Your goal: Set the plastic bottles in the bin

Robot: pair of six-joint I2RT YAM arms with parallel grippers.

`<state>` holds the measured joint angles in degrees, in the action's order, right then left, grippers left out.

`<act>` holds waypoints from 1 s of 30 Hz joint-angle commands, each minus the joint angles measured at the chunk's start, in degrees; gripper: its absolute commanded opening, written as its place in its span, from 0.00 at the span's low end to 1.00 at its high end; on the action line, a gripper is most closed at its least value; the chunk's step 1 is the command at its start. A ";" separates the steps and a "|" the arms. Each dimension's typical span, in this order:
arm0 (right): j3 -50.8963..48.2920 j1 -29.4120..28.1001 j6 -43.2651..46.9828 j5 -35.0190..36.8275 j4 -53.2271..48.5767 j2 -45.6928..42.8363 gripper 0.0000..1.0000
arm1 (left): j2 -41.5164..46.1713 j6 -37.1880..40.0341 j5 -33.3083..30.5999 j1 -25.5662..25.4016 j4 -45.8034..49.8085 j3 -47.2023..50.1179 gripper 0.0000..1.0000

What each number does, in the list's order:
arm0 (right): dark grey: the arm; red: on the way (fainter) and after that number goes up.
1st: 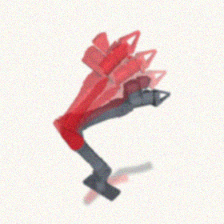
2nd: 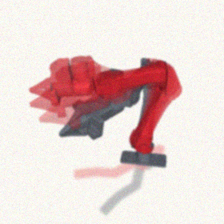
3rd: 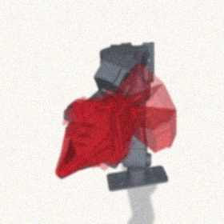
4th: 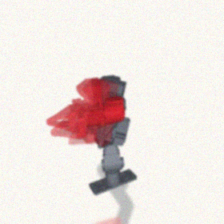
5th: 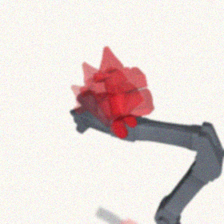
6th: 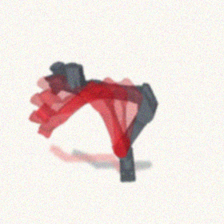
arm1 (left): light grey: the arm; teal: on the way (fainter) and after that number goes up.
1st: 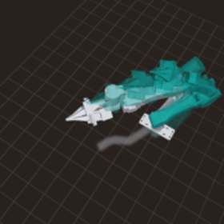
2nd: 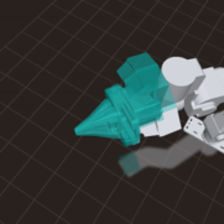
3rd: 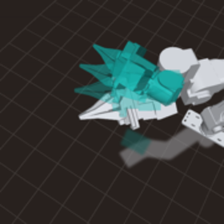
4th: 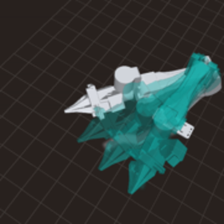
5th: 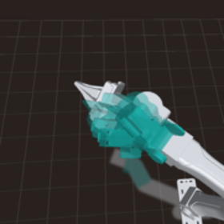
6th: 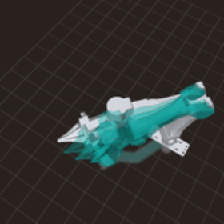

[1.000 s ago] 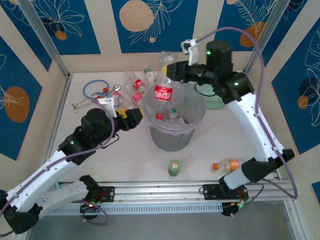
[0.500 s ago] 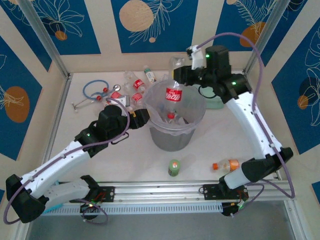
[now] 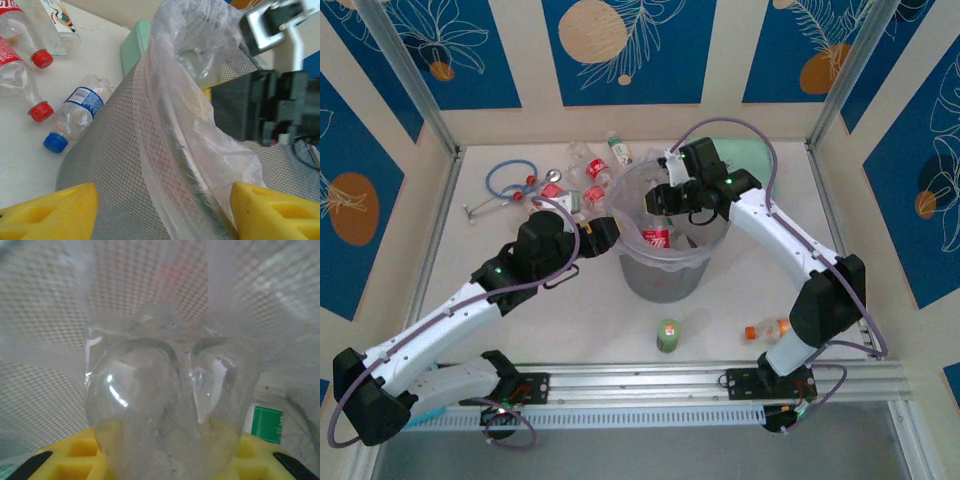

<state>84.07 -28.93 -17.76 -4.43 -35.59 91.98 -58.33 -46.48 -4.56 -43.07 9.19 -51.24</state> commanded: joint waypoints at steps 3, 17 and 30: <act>-3.89 -0.43 -2.94 -1.97 4.84 1.75 0.12 | -1.17 -0.18 -0.72 0.40 0.99 0.53 0.69; -3.69 -1.03 -4.09 -0.06 0.15 0.00 0.65 | -2.87 0.40 -1.45 0.44 1.78 -0.52 0.69; 0.50 -0.70 -3.53 2.65 -9.60 -12.57 0.68 | 1.13 3.40 -4.19 4.04 8.65 -2.62 0.77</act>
<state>82.08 -29.98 -21.45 -1.91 -41.76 82.46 -59.18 -45.54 -5.96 -40.77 10.76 -52.25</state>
